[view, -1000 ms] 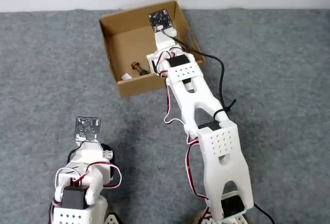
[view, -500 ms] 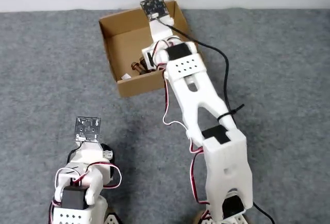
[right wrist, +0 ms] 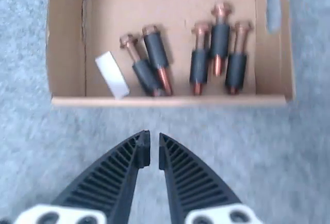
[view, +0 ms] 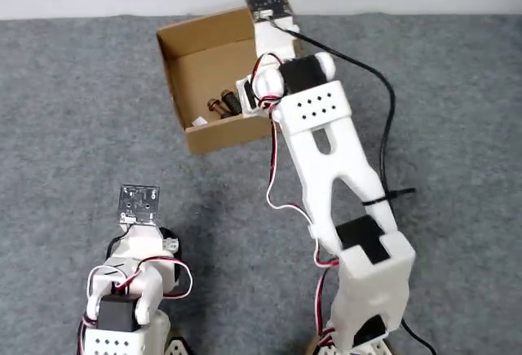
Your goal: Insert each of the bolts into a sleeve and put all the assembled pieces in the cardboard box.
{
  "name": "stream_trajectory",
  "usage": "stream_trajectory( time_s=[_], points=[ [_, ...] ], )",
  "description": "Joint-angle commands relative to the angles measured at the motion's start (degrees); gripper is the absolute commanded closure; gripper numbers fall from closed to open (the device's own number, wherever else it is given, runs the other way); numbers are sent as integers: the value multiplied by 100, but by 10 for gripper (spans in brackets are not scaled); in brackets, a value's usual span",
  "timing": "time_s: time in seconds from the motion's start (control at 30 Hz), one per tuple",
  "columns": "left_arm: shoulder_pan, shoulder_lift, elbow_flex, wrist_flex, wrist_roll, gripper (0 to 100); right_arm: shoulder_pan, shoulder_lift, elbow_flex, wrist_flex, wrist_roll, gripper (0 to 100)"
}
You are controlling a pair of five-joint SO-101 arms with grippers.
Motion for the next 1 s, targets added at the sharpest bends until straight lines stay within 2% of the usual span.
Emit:
stream_trajectory(
  time_s=[0.0,0.2,0.5,0.7,0.97],
  points=[
    [-9,-44,-31,18,9,995,-13,-708,-185,681,-325,991],
    [-9,-44,-31,18,9,995,321,-1262,-141,1719,-1125,991],
    [-9,-44,-31,18,9,995,629,-2774,1380,1710,-1310,991],
    [-9,-44,-31,18,9,995,1481,-4163,3033,1007,-1284,991],
    [-9,-44,-31,18,9,995,2668,-5675,5908,-637,-1011,991]
  ],
)
